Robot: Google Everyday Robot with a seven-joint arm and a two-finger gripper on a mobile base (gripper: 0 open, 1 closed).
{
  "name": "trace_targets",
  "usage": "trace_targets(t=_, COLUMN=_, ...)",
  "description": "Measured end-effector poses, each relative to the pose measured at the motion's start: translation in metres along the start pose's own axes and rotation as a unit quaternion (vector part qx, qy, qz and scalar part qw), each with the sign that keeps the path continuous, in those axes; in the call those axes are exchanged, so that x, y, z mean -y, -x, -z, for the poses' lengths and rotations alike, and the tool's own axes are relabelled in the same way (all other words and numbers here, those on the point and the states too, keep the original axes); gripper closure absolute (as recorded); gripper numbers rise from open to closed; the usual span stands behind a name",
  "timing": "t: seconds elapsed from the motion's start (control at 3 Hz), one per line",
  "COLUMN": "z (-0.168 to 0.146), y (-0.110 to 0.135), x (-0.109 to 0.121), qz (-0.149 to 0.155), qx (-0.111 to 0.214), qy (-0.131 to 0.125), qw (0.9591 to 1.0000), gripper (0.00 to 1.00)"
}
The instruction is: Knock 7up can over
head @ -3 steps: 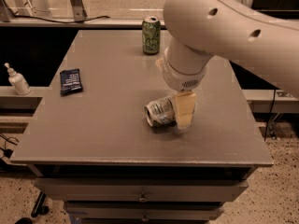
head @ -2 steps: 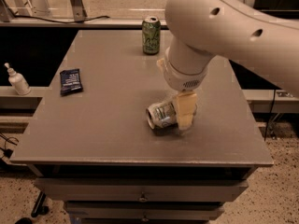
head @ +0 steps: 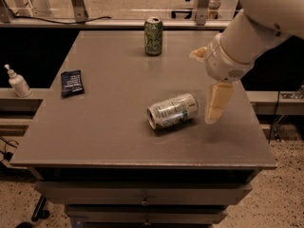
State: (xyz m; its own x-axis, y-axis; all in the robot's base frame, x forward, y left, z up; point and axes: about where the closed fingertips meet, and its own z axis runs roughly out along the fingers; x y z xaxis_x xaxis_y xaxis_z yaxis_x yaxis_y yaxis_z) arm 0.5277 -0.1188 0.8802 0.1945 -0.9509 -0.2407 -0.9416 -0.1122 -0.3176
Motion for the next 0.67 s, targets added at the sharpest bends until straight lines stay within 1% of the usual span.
trace_targets(t=0.33, z=0.047, y=-0.036, x=0.0, qz=-0.051, qx=0.055, qy=-0.016, qw=0.997, gripper=0.0)
trace_targets(t=0.67, z=0.095, y=-0.058, x=0.003, qz=-0.099, qx=0.098, qy=-0.037, qw=0.9896, gripper=0.0)
